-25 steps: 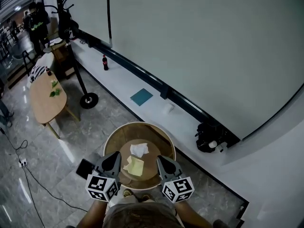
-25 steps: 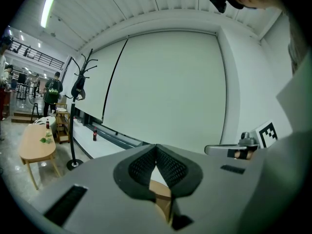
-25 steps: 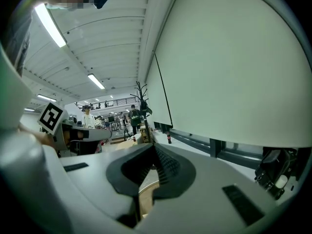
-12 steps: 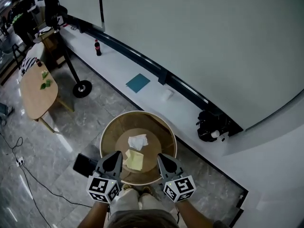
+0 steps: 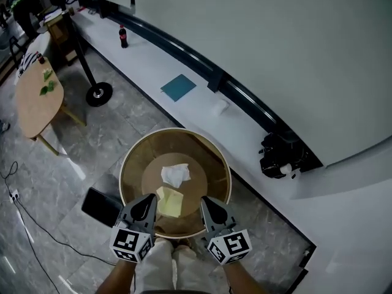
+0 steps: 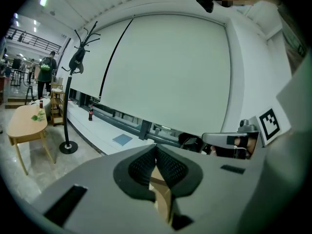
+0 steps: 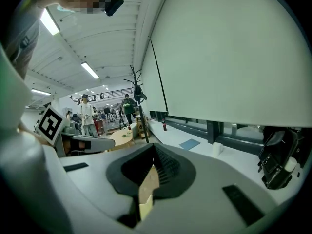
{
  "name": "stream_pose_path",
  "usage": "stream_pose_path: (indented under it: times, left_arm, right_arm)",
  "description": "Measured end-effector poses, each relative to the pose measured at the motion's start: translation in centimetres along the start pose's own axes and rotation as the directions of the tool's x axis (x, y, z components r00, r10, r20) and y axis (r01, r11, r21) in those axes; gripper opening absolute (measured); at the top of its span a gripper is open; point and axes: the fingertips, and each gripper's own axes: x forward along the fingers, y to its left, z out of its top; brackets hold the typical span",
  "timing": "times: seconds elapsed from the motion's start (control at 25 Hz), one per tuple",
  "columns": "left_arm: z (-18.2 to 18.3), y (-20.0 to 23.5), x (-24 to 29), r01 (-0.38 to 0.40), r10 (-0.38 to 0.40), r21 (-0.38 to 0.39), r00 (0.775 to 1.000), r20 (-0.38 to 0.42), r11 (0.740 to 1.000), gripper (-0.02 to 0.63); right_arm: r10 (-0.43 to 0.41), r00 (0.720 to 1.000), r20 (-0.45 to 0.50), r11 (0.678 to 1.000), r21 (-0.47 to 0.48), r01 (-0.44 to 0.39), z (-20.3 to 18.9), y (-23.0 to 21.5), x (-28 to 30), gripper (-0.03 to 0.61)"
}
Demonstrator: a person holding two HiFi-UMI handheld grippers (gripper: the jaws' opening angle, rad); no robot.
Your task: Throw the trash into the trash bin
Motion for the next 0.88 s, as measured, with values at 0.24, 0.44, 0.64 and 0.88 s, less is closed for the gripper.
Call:
stream_pose_path:
  times: [0.24, 0.44, 0.64, 0.88]
  left_arm:
    - [-5.7, 1.0, 2.8, -0.002, 0.002, -0.008, 0.999, -0.039, 1.0, 0.018]
    - [-8.1, 0.9, 3.9, 0.043, -0.045, -0.034, 0.998, -0.053, 0.998, 0.025]
    - [-10.0, 1.1, 5.3, 0.035, -0.037, -0.027, 0.997, -0.072, 0.999, 0.318]
    - [-13.1, 1.8, 6.1, 0.011, -0.018, -0.049, 0.992, -0.127, 0.999, 0.348]
  right_arm:
    - [0.012, 1.0, 0.007, 1.0, -0.006, -0.012, -4.3, -0.8, 2.1, 0.017]
    - [-0.002, 1.0, -0.007, 1.0, 0.017, 0.003, -6.6, -1.5, 2.2, 0.017]
    - [-0.01, 1.0, -0.025, 1.0, 0.029, 0.011, -8.5, -2.1, 2.0, 0.017]
    - [-0.019, 0.998, -0.052, 0.999, 0.047, 0.022, -10.5, -2.6, 2.1, 0.017]
